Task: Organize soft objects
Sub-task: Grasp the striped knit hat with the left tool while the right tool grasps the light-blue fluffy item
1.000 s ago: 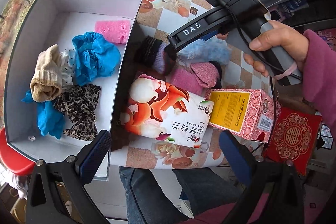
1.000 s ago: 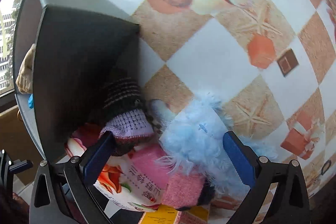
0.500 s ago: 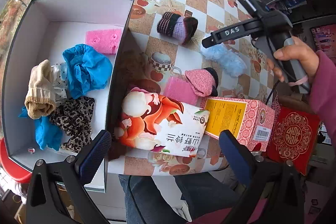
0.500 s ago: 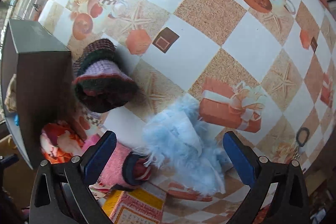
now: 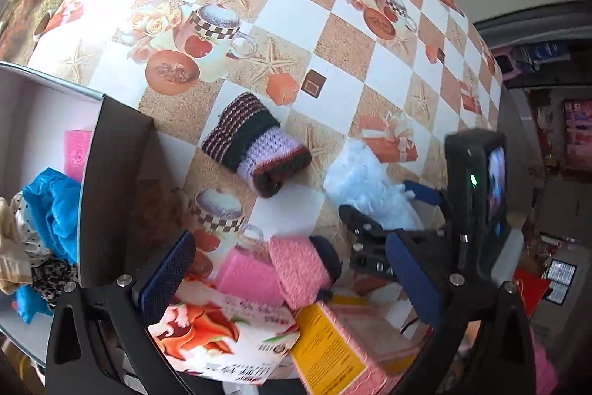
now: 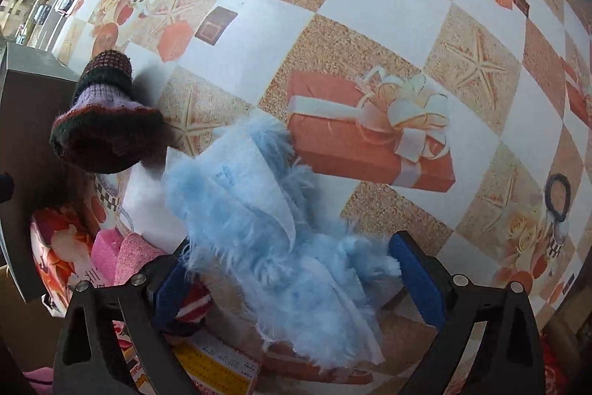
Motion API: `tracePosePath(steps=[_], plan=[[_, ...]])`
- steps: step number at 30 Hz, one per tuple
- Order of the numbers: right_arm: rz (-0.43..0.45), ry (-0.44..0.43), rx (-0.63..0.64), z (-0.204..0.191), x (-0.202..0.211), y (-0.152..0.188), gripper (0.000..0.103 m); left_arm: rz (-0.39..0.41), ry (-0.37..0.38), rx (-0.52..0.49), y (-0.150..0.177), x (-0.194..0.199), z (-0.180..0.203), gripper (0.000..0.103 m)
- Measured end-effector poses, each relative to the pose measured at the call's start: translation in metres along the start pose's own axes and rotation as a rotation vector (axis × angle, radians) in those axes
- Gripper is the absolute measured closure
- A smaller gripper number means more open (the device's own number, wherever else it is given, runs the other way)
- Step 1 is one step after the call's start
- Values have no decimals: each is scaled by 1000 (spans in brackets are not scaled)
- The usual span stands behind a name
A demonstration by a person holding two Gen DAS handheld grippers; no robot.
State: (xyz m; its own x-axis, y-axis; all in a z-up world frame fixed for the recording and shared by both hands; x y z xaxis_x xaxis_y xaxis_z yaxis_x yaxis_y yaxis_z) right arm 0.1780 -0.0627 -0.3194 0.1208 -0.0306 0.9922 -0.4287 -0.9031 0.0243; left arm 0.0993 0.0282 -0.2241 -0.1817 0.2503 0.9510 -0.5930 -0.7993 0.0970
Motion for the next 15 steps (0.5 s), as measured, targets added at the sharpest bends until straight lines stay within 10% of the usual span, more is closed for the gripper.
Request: tracePosePath(steps=[5,15], plan=[[53,27,-23,29,25,16,61,8,-47,130,-23,-28,2,1],[92,1,-111,64,35,27,58,-3,-184,236,-40,-77,-18,1]])
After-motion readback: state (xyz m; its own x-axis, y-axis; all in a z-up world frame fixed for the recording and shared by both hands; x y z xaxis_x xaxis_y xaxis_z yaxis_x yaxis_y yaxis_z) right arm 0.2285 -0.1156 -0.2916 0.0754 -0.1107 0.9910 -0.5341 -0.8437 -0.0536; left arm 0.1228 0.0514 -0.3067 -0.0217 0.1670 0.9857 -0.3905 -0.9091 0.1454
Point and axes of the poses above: each gripper's, at about its wrist camera, not at the fingertips, and x roughly against the way its jaws point, z to its right, y to its underside, the point moved 7 cm from there along -x, roughly the way its jaws point
